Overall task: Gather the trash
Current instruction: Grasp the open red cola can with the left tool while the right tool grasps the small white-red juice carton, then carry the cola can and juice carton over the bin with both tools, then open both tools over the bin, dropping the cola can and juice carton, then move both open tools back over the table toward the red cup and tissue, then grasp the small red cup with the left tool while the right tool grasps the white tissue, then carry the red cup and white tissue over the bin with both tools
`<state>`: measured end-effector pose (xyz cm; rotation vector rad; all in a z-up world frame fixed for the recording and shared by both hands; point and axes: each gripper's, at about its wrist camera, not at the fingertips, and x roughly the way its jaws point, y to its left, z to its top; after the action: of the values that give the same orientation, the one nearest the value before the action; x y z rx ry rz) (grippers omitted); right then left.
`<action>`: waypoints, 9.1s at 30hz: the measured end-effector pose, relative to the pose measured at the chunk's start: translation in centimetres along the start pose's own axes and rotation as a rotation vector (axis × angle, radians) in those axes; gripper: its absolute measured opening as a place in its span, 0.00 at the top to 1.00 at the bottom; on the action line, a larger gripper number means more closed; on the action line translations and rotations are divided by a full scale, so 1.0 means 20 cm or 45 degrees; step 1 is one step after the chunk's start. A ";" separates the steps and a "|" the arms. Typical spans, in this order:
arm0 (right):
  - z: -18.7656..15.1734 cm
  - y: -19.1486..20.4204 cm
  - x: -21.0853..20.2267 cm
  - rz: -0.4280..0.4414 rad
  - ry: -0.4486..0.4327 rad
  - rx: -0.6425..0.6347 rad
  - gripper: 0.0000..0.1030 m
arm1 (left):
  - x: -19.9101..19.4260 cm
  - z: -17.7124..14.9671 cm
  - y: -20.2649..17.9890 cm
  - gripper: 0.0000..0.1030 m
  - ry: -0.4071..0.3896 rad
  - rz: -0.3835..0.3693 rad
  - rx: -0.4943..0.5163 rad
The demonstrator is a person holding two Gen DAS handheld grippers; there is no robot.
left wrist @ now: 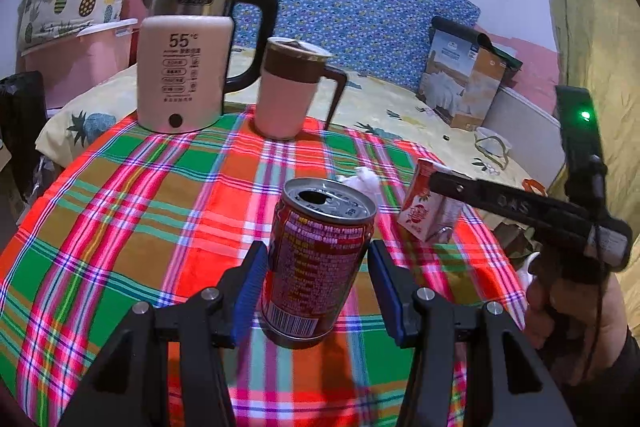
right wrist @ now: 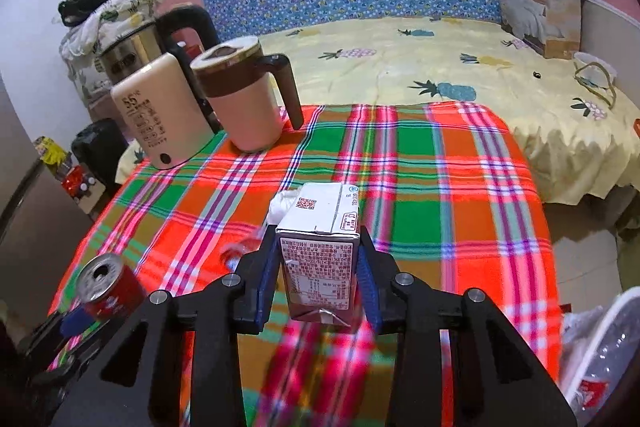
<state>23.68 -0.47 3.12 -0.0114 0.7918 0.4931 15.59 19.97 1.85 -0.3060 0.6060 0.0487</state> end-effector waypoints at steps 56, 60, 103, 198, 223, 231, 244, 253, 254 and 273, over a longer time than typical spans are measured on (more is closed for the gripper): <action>-0.55 -1.02 -0.71 -0.238 -0.133 0.443 0.63 | 0.16 -0.33 -1.52 0.48 0.266 -0.495 0.455; -0.56 -1.06 -0.69 -0.250 -0.118 0.453 0.63 | 0.21 -0.35 -1.56 0.48 0.298 -0.502 0.470; -0.55 -0.88 -0.82 -0.178 -0.202 0.326 0.43 | -0.01 -0.32 -1.32 0.38 0.177 -0.466 0.373; 0.09 0.07 0.40 0.130 0.194 -0.123 0.43 | 0.22 0.09 0.08 0.59 0.056 0.027 -0.110; -0.14 -0.11 -0.08 0.156 0.114 -0.012 0.70 | 0.16 -0.02 -0.16 0.59 0.115 -0.036 0.020; -0.28 -0.19 -0.27 0.135 0.092 0.027 0.70 | 0.05 -0.15 -0.38 0.59 0.159 -0.108 0.066; -0.46 -0.35 -0.51 0.104 0.034 0.134 0.70 | -0.12 -0.28 -0.66 0.59 0.169 -0.187 0.180; -0.56 -0.61 -0.66 0.006 -0.020 0.258 0.70 | -0.13 -0.34 -0.93 0.59 0.203 -0.280 0.289; -0.57 -0.64 -0.67 -0.004 -0.025 0.272 0.70 | -0.13 -0.34 -0.96 0.59 0.207 -0.293 0.301; -0.70 -0.97 -0.73 -0.104 -0.045 0.427 0.70 | 0.05 -0.42 -1.44 0.59 0.296 -0.445 0.465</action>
<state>13.78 -26.44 -0.16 0.2743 0.8279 0.2783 15.62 -9.99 2.48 -0.0585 0.7694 -0.4348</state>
